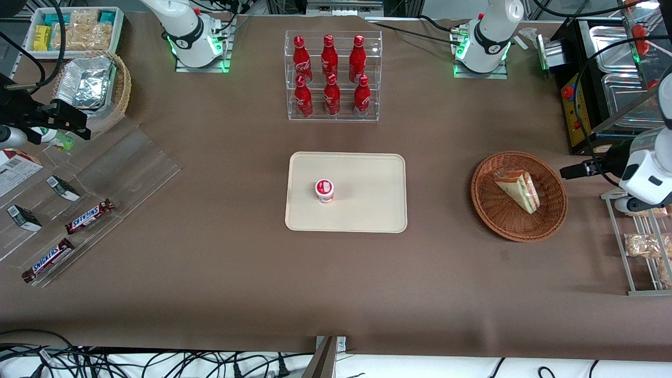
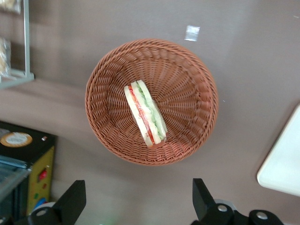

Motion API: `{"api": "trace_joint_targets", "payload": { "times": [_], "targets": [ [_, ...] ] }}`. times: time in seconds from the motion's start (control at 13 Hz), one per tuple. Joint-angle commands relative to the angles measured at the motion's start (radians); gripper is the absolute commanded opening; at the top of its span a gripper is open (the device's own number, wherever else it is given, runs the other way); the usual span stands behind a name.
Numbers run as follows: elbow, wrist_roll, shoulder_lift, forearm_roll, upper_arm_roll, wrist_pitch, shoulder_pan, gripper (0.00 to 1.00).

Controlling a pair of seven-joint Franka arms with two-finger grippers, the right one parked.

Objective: Place sandwich from basket to tray
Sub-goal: 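Move the open left gripper over the wrapped sandwich in the basket, then lower the left gripper and close it on the wrapped sandwich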

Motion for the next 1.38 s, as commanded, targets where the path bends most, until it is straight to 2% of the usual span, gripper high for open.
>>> {"api": "trace_joint_targets", "payload": {
  "times": [0.0,0.31,0.46,0.62,0.69,0.92,1.08,1.31],
  "targets": [
    [-0.207,-0.130,-0.079,-0.018,-0.010,0.177,0.006,1.00],
    [-0.440,-0.235,-0.151,-0.006,-0.015,0.432,0.003,1.00],
    [-0.599,-0.308,-0.194,-0.004,-0.027,0.626,0.003,1.00],
    [-0.689,-0.376,-0.194,0.020,-0.044,0.755,0.003,1.00],
    [-0.725,-0.411,-0.194,0.057,-0.045,0.814,0.000,1.00],
    [-0.782,-0.471,-0.175,0.178,-0.055,0.911,0.000,1.00],
    [-0.792,-0.517,-0.147,0.210,-0.056,0.958,-0.002,1.00],
    [-0.819,-0.546,-0.110,0.217,-0.056,1.040,-0.002,1.00]
  ]
}}
